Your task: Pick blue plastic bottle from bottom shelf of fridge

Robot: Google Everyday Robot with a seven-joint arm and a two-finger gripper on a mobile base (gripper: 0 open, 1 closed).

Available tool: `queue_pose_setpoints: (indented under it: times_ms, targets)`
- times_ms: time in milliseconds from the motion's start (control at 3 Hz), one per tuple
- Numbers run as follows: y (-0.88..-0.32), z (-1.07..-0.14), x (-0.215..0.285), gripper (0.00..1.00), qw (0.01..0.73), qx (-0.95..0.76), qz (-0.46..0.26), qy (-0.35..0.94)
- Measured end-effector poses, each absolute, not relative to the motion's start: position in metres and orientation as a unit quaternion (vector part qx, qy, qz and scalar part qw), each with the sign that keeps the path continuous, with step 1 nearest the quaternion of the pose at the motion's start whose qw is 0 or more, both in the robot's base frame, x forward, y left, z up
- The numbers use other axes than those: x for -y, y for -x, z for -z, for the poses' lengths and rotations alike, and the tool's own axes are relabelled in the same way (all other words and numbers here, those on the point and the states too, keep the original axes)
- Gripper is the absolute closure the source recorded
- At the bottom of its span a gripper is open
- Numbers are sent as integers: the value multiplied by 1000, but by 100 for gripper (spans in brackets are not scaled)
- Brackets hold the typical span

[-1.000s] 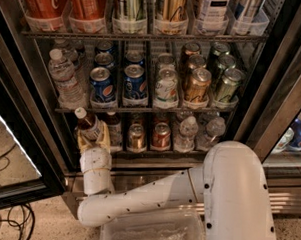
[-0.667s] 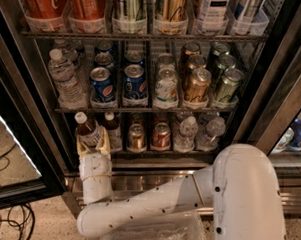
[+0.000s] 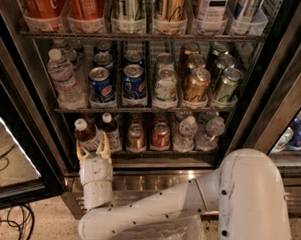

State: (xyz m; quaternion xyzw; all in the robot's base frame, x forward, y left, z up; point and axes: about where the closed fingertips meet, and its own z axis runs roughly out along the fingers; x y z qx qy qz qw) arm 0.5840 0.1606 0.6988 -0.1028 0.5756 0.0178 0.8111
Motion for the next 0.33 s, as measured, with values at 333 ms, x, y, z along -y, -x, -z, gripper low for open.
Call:
queue_pose_setpoints:
  times_ms: [333]
  targets:
    - [-584, -699, -161, 100, 811, -576, -18, 103]
